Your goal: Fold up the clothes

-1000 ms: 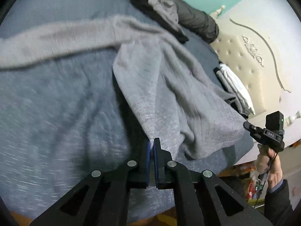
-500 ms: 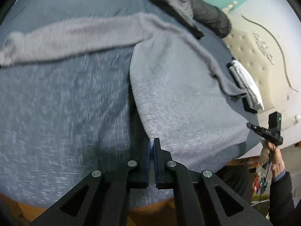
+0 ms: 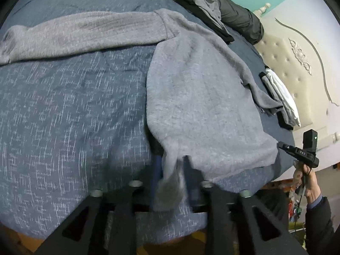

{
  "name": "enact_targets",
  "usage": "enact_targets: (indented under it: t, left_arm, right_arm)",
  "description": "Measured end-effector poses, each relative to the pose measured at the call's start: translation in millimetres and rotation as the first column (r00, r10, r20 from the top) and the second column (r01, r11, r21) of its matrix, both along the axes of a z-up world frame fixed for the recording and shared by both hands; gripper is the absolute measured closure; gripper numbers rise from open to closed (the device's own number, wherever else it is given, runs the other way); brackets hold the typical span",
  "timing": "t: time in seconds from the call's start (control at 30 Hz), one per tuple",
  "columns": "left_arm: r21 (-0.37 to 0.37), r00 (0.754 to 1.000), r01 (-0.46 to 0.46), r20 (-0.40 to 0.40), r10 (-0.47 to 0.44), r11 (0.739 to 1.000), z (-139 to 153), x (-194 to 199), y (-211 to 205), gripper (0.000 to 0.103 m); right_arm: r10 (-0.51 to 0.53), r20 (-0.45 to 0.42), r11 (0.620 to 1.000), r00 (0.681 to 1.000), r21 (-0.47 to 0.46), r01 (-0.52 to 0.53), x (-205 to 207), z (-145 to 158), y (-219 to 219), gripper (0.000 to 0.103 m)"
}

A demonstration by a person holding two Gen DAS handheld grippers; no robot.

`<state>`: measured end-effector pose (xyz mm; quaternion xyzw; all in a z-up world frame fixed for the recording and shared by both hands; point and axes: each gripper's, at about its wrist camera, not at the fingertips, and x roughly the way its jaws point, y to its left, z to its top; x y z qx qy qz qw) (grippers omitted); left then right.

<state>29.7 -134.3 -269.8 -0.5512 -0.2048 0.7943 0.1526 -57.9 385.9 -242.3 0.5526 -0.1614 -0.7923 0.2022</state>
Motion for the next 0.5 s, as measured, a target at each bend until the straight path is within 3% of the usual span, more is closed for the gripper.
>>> enact_targets:
  t: [0.03,0.07,0.1,0.13,0.33,0.47,0.5]
  left_arm:
    - [0.008,1.0,0.006,0.009,-0.006,1.0,-0.9,2.1,-1.3,0.059]
    - [0.005,0.999,0.022,0.023,-0.022,1.0,-3.3,5.8,-2.1,0.059]
    - [-0.007,0.999,0.032,0.029,-0.031,0.999,-4.5,7.9,-2.8,0.059]
    - [-0.014,0.999,0.038,0.035,-0.037,0.999,-6.7,10.0,-2.9,0.058]
    - [-0.013,0.996,0.057,0.071,-0.056,0.998,-23.7,15.8,0.6,0.054]
    - [-0.032,0.994,0.089,0.064,-0.087,0.995,-26.4,14.4,10.7,0.056]
    - [-0.04,0.994,0.099,0.06,-0.097,0.994,-26.0,14.2,13.4,0.067]
  right_arm:
    - [0.009,0.01,1.0,1.0,0.003,-0.009,2.8,-1.4,-0.1,0.077]
    - [0.018,0.02,1.0,1.0,0.005,-0.019,5.7,-2.7,-0.2,0.071]
    - [0.028,0.03,1.0,0.999,0.008,-0.028,8.5,-4.0,-0.3,0.058]
    - [0.037,0.04,0.999,0.999,0.01,-0.037,11.4,-5.4,-0.5,0.054]
    - [0.086,0.073,0.996,0.994,0.03,-0.089,29.0,-20.3,-6.2,0.054]
    - [0.092,0.071,0.996,0.993,-0.005,-0.092,32.3,-23.6,-8.6,0.055]
    - [0.1,0.067,0.995,0.993,-0.007,-0.099,32.7,-23.5,-10.4,0.064]
